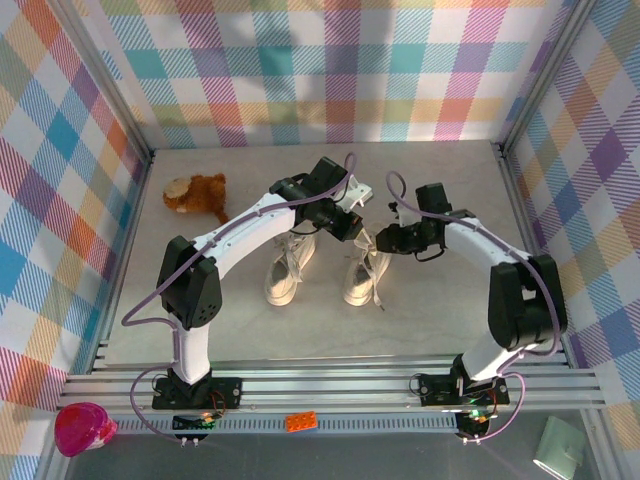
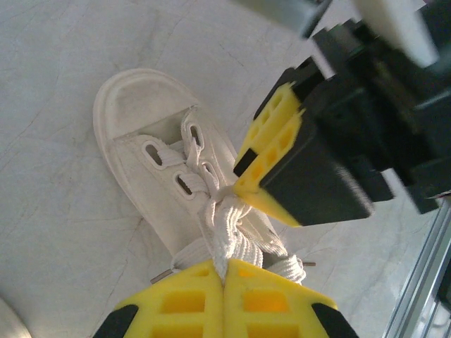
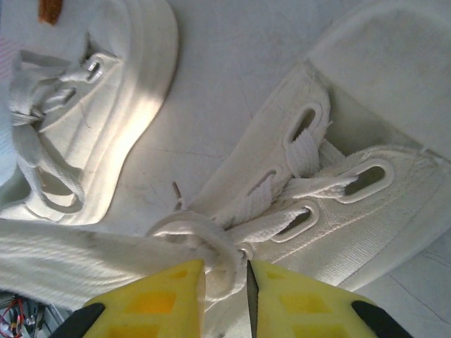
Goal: Tie the shoes
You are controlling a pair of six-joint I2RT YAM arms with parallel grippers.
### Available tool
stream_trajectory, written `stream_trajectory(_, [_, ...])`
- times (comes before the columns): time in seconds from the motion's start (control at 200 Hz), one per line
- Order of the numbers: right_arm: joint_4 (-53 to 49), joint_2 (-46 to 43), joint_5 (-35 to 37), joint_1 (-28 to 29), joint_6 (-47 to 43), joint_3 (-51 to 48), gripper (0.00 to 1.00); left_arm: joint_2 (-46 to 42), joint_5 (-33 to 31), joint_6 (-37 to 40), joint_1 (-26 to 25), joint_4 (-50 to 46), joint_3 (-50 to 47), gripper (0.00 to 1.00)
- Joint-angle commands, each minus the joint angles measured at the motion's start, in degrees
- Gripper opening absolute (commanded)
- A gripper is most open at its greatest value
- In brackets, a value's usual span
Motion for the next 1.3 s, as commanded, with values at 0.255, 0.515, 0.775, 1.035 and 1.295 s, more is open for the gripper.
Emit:
stream_trajectory(0.255, [-2.5,4.9,-4.1,0.3,-1.4,4.1,0.35,-2.4,0.7,0.2,0.6,0.0,-1.3,0.00])
stream_trajectory(0.515, [-6.8,6.8,-5.9,0.6,-3.4,7.3,0.21,-2.1,0.8,0.2,0.7,0.1,-1.2,0.00])
stream_trajectory(0.775, [-9.0,1.7,0.5,0.7,-2.9,7.4,0.00,-2.3,0.1,0.2,0.9,-0.1,-1.7,0.00])
stream_trajectory(1.035, [-5.3,-5.9,8.0,0.7,2.3,2.6,0.00,-2.9,-0.2,0.0,1.1,0.6,-2.9,0.00])
stream_trajectory(1.295, [-1.2,-7.1,8.4,0.7,6.5,-1.3,0.02,-2.9,-0.2,0.1,1.1,0.6,-2.3,0.00])
